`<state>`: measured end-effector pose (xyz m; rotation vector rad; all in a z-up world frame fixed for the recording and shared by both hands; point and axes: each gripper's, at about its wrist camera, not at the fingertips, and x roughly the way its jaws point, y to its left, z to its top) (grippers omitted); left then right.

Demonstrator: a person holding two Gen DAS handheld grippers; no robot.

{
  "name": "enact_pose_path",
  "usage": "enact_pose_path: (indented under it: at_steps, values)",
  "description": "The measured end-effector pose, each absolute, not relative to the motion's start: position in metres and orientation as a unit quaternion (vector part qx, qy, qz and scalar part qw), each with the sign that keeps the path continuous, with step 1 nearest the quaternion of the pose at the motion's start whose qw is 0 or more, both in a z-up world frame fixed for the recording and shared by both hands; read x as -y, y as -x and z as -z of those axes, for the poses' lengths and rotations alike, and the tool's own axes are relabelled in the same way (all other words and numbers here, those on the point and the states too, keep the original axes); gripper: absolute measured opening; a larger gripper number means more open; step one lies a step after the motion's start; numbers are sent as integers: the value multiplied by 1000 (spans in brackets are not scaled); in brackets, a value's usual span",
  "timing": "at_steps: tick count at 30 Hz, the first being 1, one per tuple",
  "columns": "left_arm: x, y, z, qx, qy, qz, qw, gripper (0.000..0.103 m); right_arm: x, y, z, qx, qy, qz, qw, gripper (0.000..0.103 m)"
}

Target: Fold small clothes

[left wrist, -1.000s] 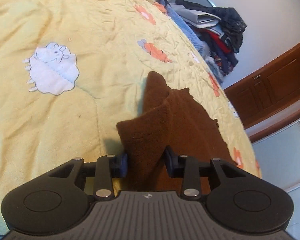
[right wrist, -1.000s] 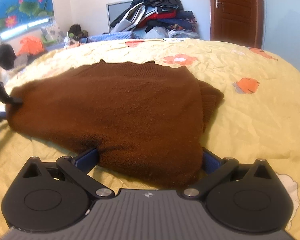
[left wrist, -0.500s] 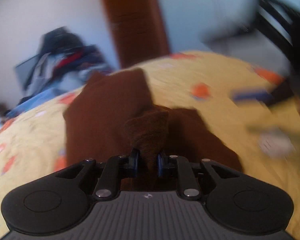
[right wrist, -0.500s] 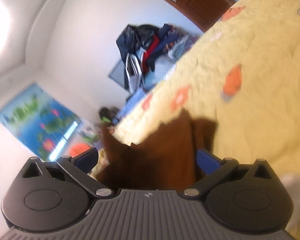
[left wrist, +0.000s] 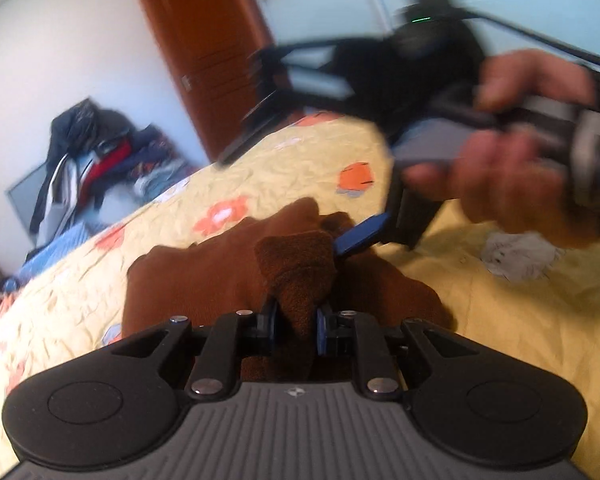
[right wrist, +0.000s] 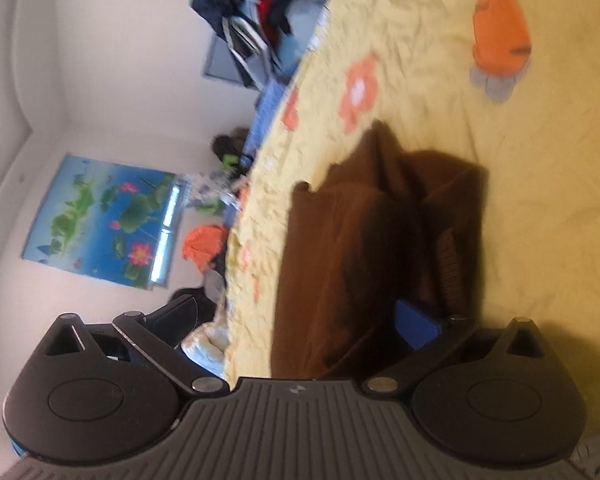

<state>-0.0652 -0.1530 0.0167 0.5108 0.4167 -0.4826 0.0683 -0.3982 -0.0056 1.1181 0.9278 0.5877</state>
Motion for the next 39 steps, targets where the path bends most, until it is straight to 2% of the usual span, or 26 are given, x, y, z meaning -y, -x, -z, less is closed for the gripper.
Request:
enact_pose_path:
  at_steps: [2,4,5,6,8,9,10,11,13,16,18,20,22,25,26,28,30,31,32,33,35,39]
  values:
    - [154,61,-11,-211,-254,261,907,18,388,-78,12,-436,-495,-260,706,102]
    - [150,60,-4,-206,-255,273,904,19,380,-85,13,-436,-479,-259,717,88]
    - [148,60,-3,-202,-256,275,905,20,379,-86,10,-431,-459,-256,734,60]
    - [145,63,-6,-197,-252,278,906,20,376,-86,7,-429,-428,-247,756,21]
    - [133,68,-16,-188,-227,304,906,31,375,-83,1,-424,-376,-236,790,23]
    - [128,71,-20,-184,-218,322,903,52,378,-77,-2,-413,-368,-241,797,23]
    - [121,75,-23,-179,-213,333,901,87,386,-71,-5,-406,-366,-243,802,23]
    - [114,78,-23,-171,-209,337,902,101,392,-67,-2,-403,-368,-234,805,23]
    - [97,82,-25,-157,-198,341,906,102,404,-64,15,-409,-379,-211,803,19]
    - [76,73,-28,-178,-186,323,911,102,419,-59,23,-394,-441,-221,776,42]
    - [58,58,-33,-191,-161,291,924,102,423,-54,14,-373,-456,-225,776,80]
    - [35,32,-39,-214,-104,253,938,102,426,-50,-2,-344,-441,-199,805,102]
    - [8,-2,-42,-260,-2,229,938,102,429,-56,-11,-347,-401,-161,832,102]
    - [-25,-63,-24,-351,179,211,894,101,419,-74,-10,-395,-352,-137,837,101]
    - [-31,-83,-17,-373,218,202,879,101,414,-80,-7,-408,-343,-139,835,101]
    - [-31,-112,-3,-403,267,204,851,93,401,-85,-1,-404,-333,-152,838,101]
    - [-20,-131,8,-428,292,234,823,89,393,-89,1,-401,-338,-163,836,91]
    - [-12,-135,11,-428,297,249,816,75,392,-91,2,-400,-348,-169,831,84]
    - [-6,-143,16,-442,300,255,806,60,391,-89,3,-405,-361,-178,821,63]
    - [-2,-151,21,-454,302,246,801,33,391,-92,8,-412,-369,-177,814,42]
    - [5,-151,16,-456,306,239,801,27,393,-90,13,-413,-380,-171,810,39]
    - [8,-140,-8,-433,225,240,839,22,387,-82,7,-401,-381,-172,815,36]
